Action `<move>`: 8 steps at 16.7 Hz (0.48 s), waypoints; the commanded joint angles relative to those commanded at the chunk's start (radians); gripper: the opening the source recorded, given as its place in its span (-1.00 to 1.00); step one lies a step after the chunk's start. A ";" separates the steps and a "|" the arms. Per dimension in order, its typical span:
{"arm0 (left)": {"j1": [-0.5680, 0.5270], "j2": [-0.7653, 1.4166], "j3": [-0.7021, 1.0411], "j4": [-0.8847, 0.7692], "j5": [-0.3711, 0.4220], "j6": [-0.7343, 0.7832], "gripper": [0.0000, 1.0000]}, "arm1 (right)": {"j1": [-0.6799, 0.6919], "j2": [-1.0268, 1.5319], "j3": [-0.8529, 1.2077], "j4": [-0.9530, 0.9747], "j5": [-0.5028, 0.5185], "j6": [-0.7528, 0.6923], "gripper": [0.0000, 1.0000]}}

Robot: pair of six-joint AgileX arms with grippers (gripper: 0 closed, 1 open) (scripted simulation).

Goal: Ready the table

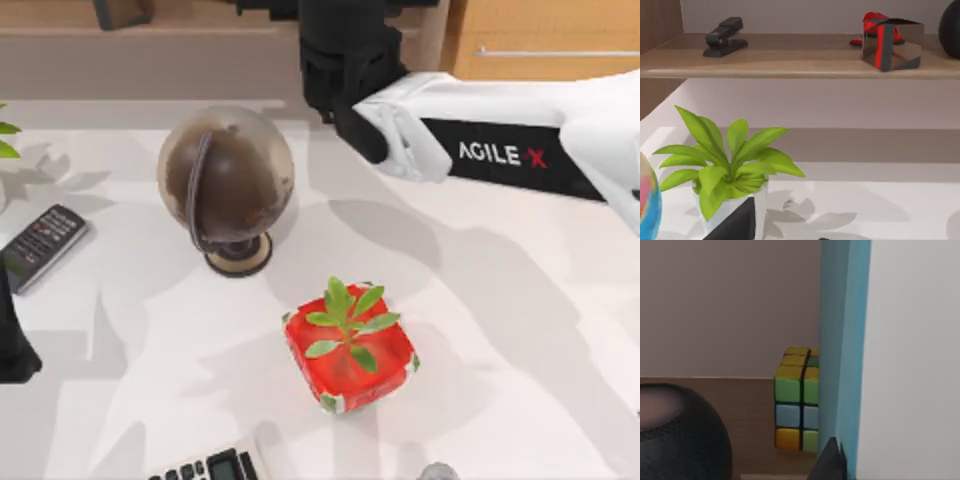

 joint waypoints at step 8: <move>0.000 0.000 0.000 0.000 0.000 0.000 1.00 | 0.046 -0.123 -0.153 0.029 0.048 0.001 -1.00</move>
